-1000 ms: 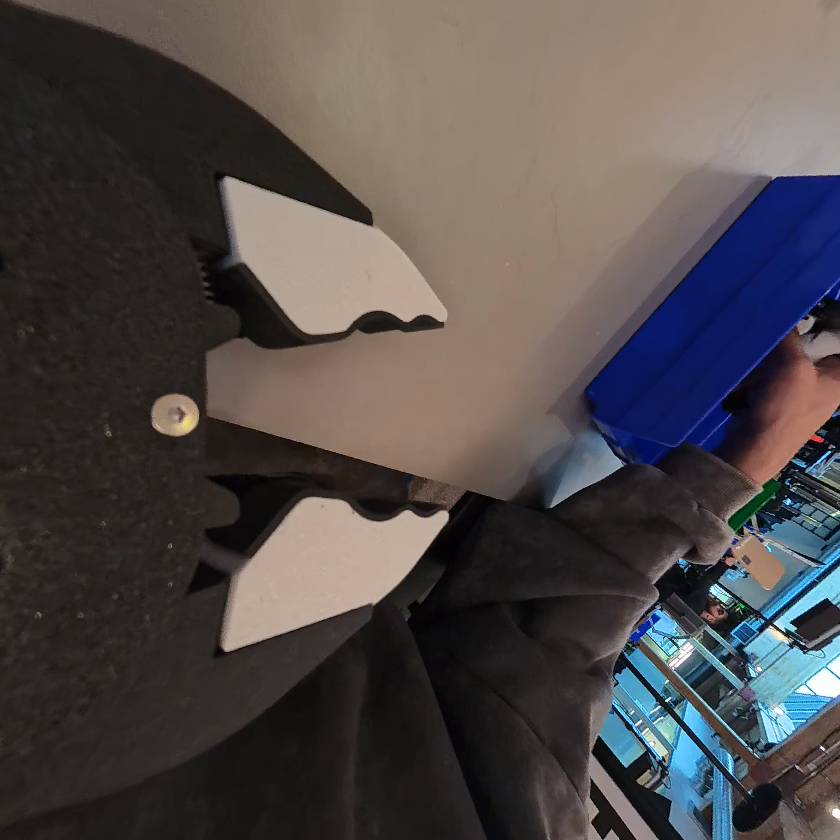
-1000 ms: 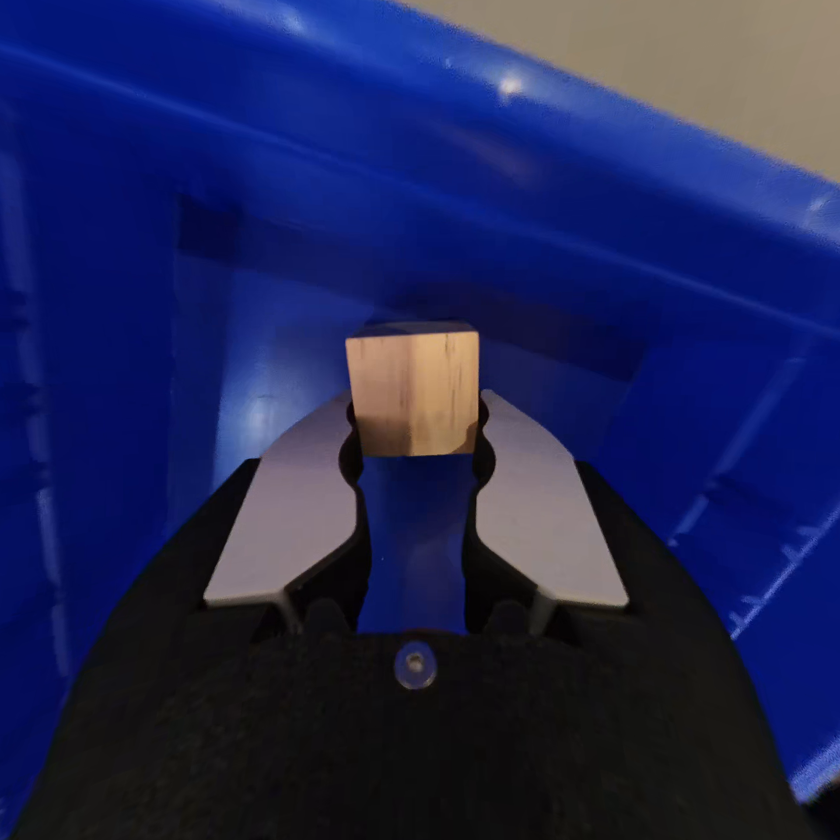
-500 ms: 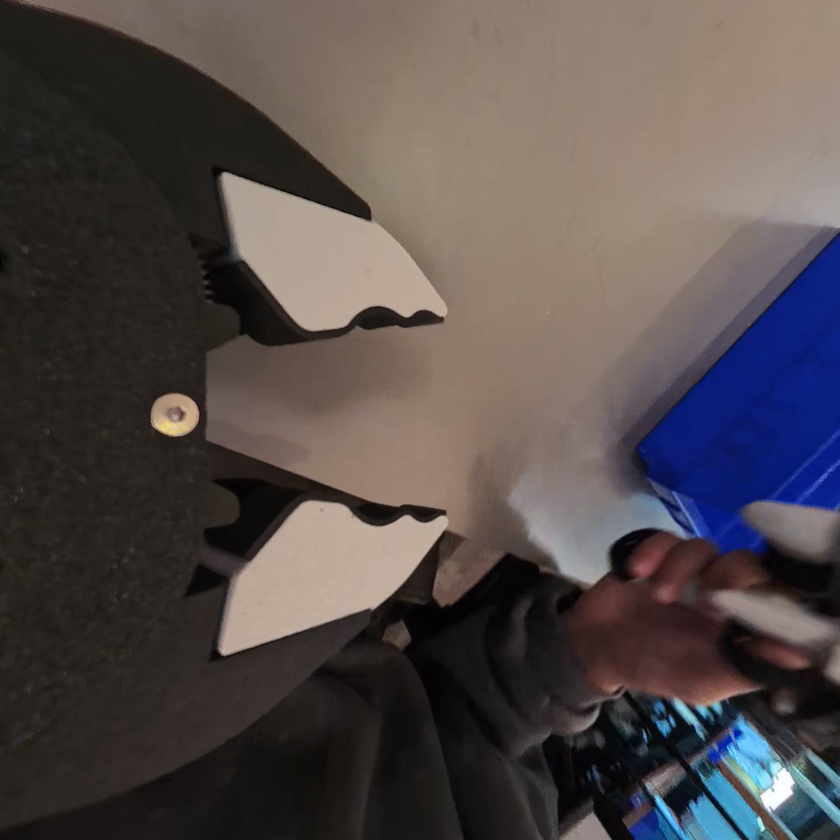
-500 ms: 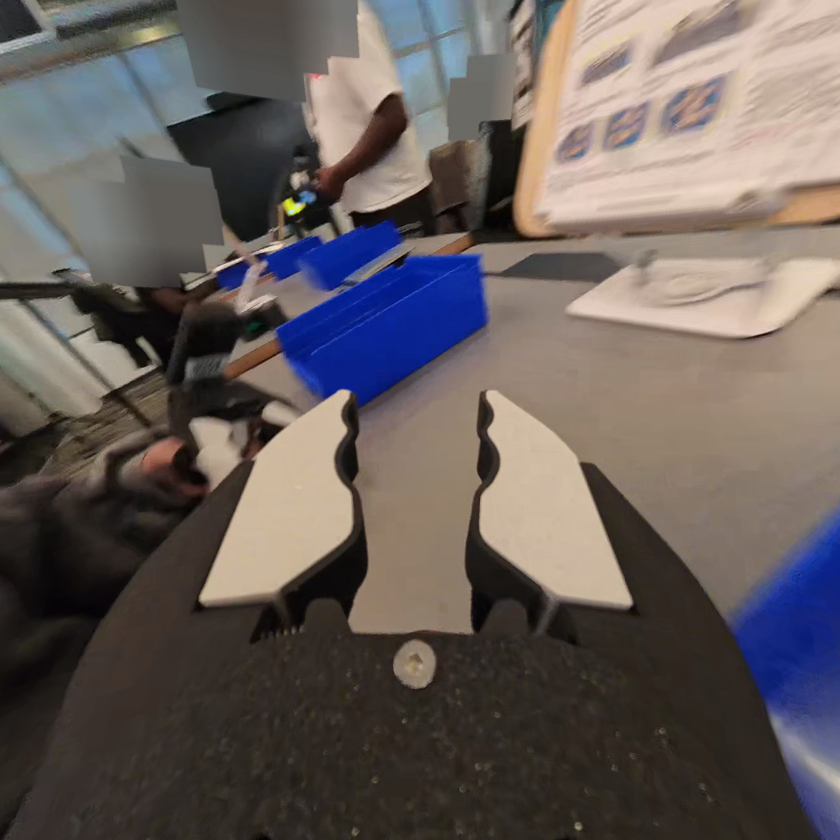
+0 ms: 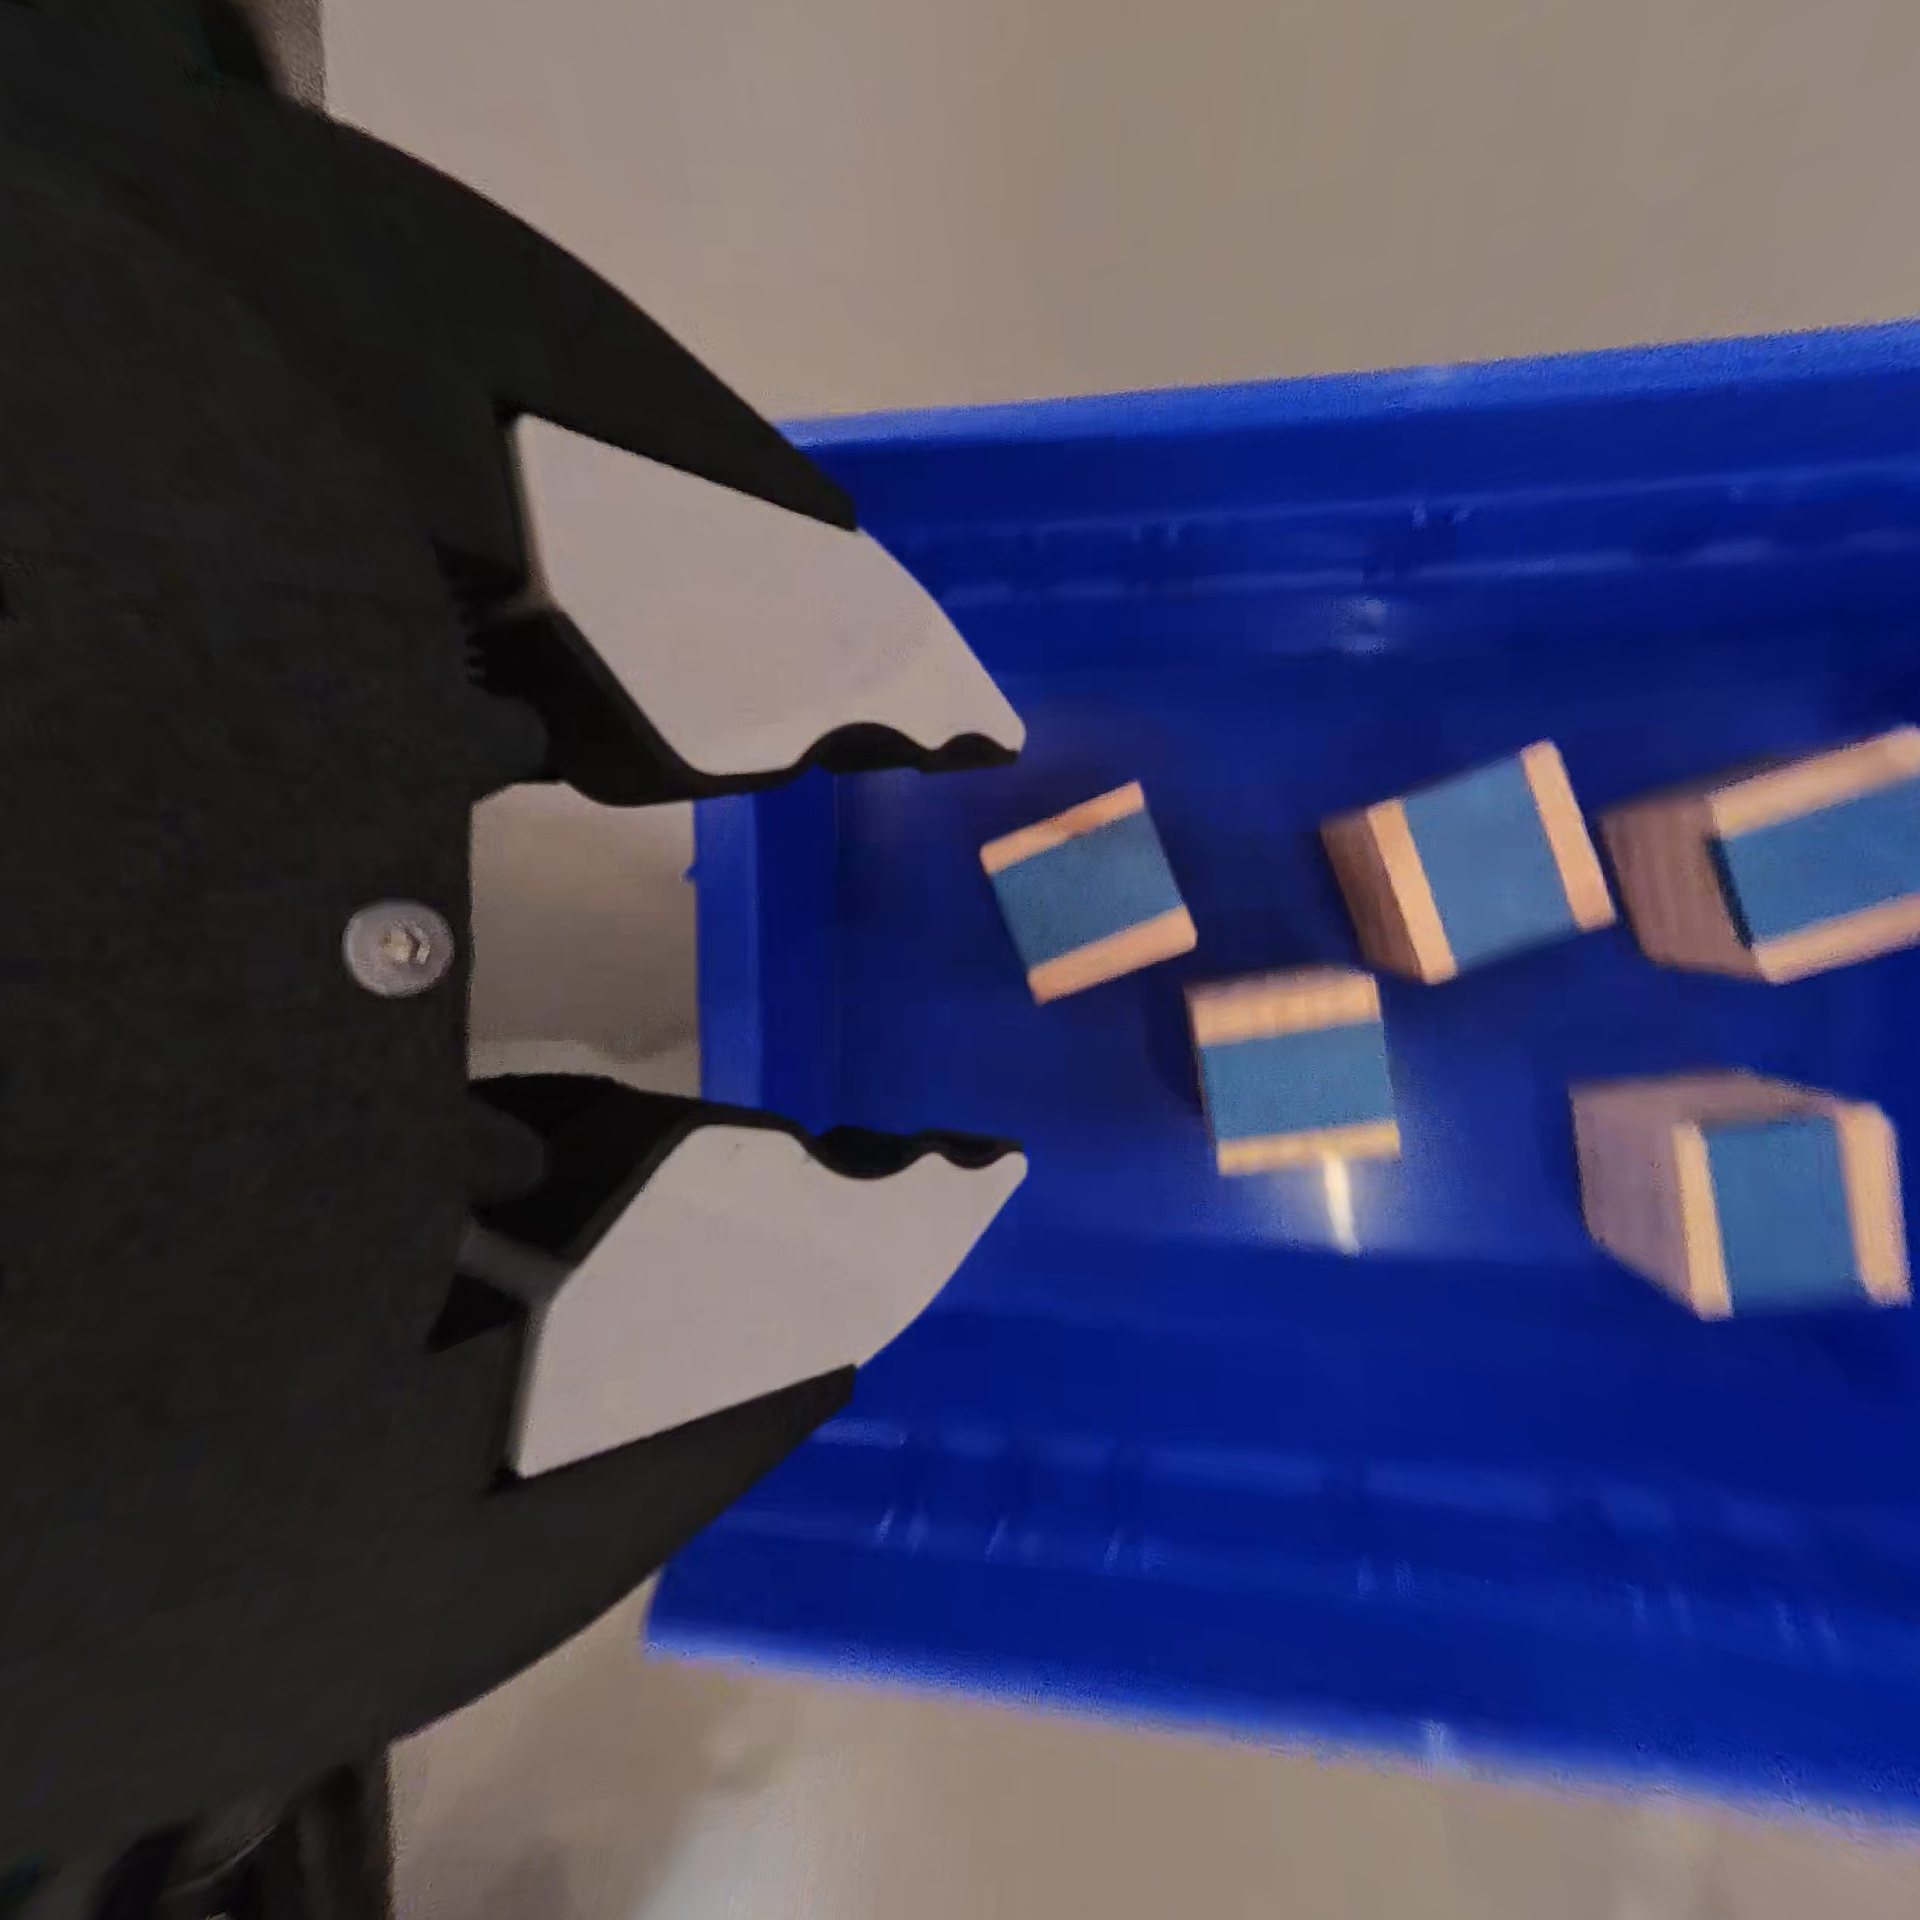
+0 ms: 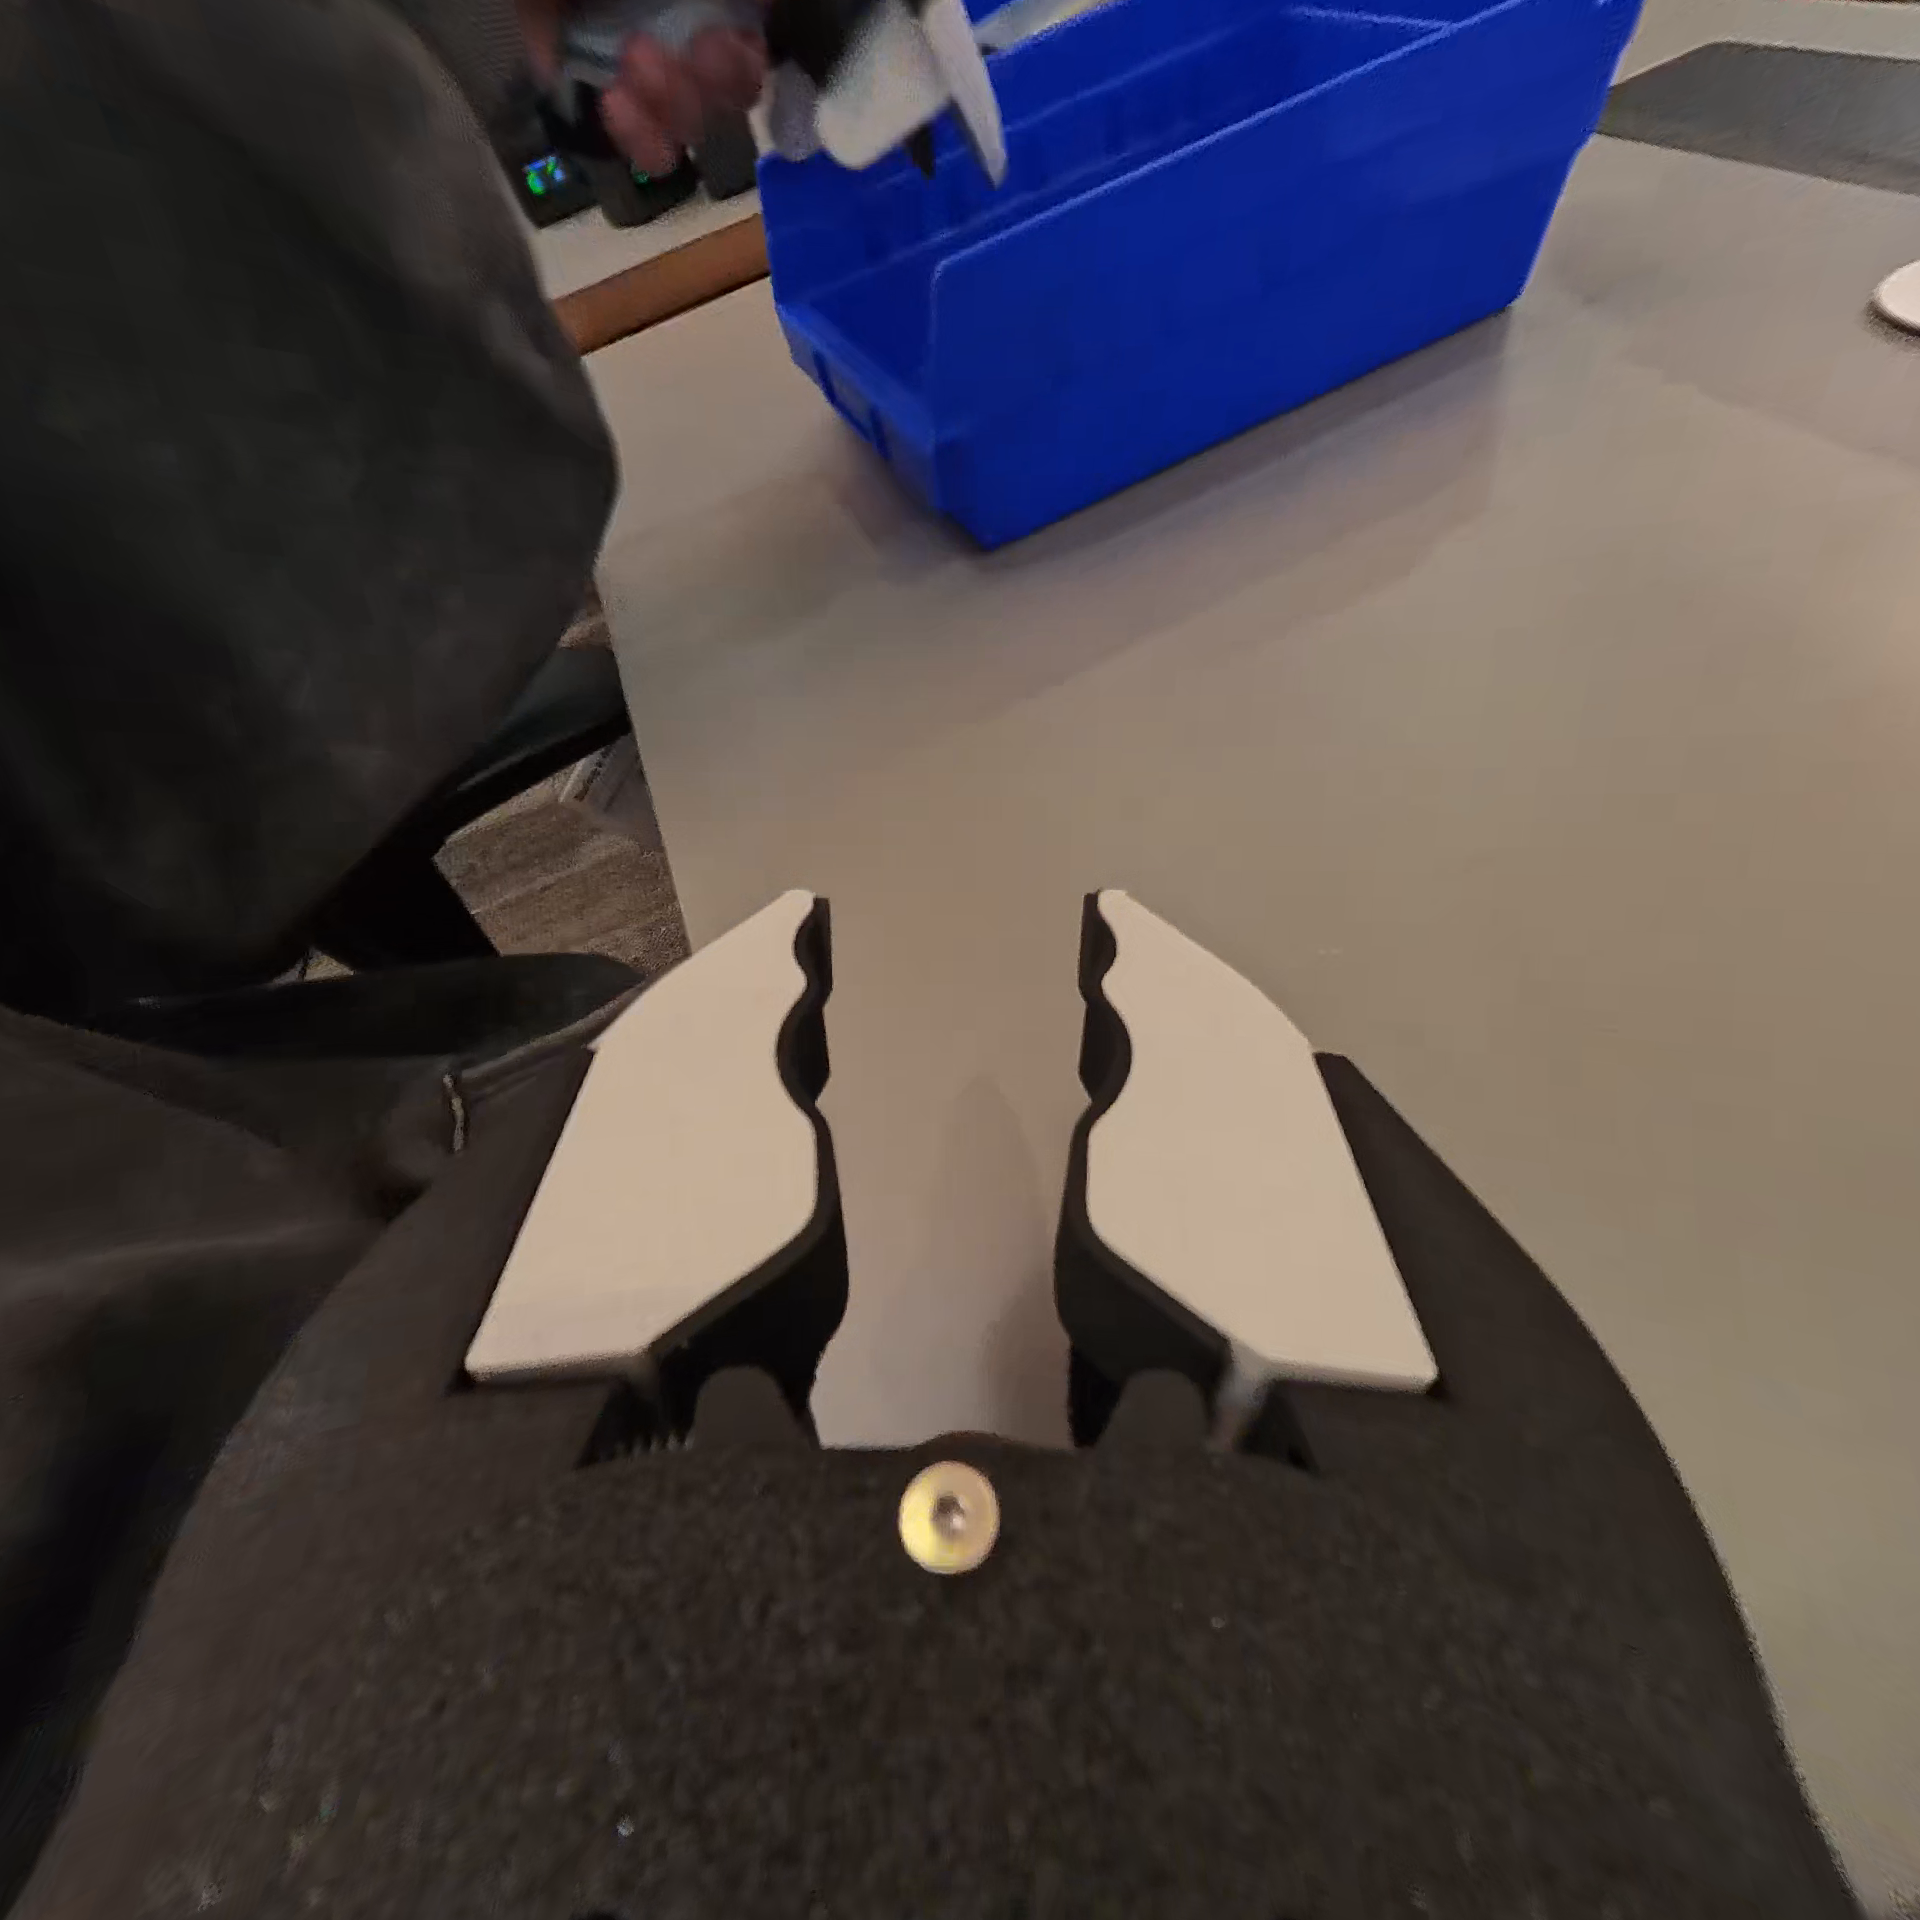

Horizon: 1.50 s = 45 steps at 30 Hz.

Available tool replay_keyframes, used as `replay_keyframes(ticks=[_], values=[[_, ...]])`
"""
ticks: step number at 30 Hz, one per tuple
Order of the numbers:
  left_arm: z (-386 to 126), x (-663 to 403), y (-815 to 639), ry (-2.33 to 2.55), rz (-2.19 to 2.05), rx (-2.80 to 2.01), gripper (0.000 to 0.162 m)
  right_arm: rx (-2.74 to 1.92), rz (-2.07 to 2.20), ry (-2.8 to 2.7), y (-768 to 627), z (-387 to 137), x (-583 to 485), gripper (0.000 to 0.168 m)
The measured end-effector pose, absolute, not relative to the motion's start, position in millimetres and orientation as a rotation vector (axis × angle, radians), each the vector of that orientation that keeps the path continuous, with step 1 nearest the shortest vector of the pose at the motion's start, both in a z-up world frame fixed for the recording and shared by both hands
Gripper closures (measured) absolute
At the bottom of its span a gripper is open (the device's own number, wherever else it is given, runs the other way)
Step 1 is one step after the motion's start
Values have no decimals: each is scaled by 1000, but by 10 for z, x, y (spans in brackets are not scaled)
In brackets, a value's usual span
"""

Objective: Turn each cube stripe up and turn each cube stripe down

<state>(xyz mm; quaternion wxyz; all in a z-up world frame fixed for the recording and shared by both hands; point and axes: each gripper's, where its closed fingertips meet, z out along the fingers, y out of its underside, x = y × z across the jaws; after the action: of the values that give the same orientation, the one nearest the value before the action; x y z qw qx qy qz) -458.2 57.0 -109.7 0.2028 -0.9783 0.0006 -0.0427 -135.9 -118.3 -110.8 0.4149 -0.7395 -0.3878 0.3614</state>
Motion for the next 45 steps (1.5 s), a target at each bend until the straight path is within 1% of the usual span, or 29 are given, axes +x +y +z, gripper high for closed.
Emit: replay_keyframes(ticks=[2, 4, 8, 9, 11, 15, 17, 19, 22, 24, 27, 30, 33, 35, 38, 42, 43, 45], values=[[-1303, -4723, 648, -56, -33, -2810, 98, -1843, 889, -1003, -1241, -1100, -1381, 123], [-1465, -4735, 696, -104, -46, -2858, 99, -1831, 851, -1030, -1274, -1094, -1388, 123], [-1623, -4696, 808, -175, -90, -2885, 100, -1826, 789, -1071, -1298, -1128, -1400, 123], [-1648, -4702, 831, -183, -81, -2891, 103, -1832, 788, -1079, -1302, -1145, -1408, 123], [-1707, -4699, 828, -183, -78, -2926, 117, -1851, 793, -1089, -1311, -1189, -1420, 123], [-1702, -4716, 772, -126, -77, -2976, 118, -1881, 764, -1085, -1256, -1265, -1371, 125], [-1628, -4731, 770, -97, -89, -2944, 118, -1897, 755, -1062, -1190, -1291, -1310, 126], [-1418, -4687, 797, -80, -176, -2852, 118, -1906, 778, -1011, -1111, -1280, -1234, 126], [-901, -4448, 814, -7, -382, -2624, 118, -1905, 837, -904, -954, -1228, -1109, 126], [-542, -4110, 765, 79, -602, -2451, 118, -1911, 895, -817, -823, -1182, -1033, 125], [-129, -3451, 615, 214, -983, -2227, 118, -1877, 1132, -671, -650, -929, -1032, 123], [119, -2737, 403, 404, -1321, -2036, 118, -1780, 1496, -515, -521, -487, -1125, 122], [222, -2174, 213, 501, -1623, -1877, 118, -1712, 1826, -426, -433, -126, -1293, 114], [237, -1933, 155, 492, -1798, -1785, 118, -1690, 1971, -402, -407, -2, -1420, 111], [169, -1703, 96, 475, -1952, -1718, 118, -1687, 2050, -348, -351, -4, -1567, 109], [-7, -1525, 32, 521, -1926, -1780, 118, -1684, 2094, -257, -271, -140, -1677, 108], [-54, -1490, 17, 543, -1902, -1800, 118, -1693, 2106, -253, -269, -183, -1695, 109], [-124, -1429, -21, 575, -1876, -1822, 118, -1681, 2136, -210, -230, -224, -1659, 123]])
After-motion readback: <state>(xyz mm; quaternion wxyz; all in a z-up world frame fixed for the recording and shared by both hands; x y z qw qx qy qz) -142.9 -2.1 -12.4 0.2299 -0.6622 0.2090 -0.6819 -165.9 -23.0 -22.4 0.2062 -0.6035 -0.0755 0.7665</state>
